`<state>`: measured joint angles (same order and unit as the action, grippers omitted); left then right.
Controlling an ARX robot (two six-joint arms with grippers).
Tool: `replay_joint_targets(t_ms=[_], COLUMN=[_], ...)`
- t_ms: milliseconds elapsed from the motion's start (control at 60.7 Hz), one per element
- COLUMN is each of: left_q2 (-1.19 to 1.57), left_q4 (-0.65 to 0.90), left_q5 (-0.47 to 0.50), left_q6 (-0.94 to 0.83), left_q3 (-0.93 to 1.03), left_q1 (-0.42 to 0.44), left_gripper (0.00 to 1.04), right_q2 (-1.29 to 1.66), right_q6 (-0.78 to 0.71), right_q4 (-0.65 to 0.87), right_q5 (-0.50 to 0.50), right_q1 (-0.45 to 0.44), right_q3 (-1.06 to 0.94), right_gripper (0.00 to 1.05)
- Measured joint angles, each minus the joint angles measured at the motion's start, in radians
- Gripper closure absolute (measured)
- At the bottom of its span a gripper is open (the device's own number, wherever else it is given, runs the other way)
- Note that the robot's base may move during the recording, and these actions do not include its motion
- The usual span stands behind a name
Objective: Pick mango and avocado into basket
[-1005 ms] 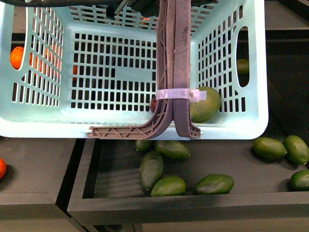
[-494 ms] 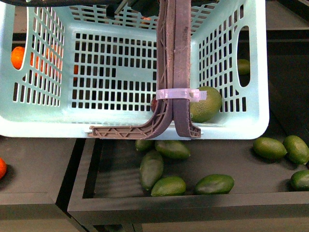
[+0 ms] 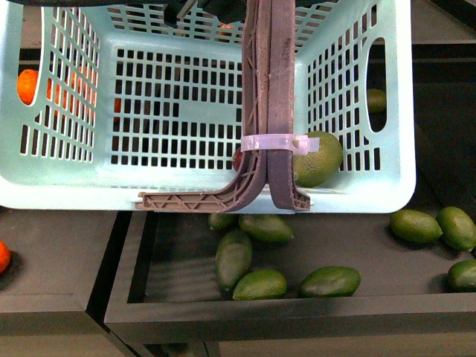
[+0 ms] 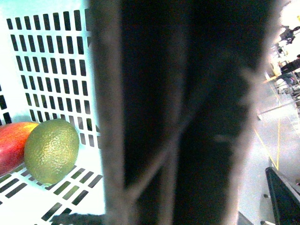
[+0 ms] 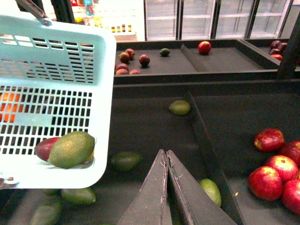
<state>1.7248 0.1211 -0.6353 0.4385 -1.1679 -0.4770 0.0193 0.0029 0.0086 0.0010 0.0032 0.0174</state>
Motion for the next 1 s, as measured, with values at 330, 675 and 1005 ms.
replay_joint_targets(t_ms=[330,675,1005], left_q2=[0.000,0.000,0.000], left_q4=[0.000,0.000,0.000], left_q5=[-0.001,-0.014,0.000], left_q6=[-0.002,-0.002,0.000], left_q3=[0.000,0.000,0.000], left_q1=[0.000,-0.012,-0.006], left_gripper=[0.94,0.94,0.94], right_q2=[-0.013,-0.014,-0.014], right_q6=[0.000,0.000,0.000], right_q4=[-0.006,-0.009,-0.010], right_q5=[0.001,0.003,0.002], right_q1=[0.000,0.000,0.000], right_q3=[0.000,0.000,0.000], right_gripper=[0.78,0.07,0.09])
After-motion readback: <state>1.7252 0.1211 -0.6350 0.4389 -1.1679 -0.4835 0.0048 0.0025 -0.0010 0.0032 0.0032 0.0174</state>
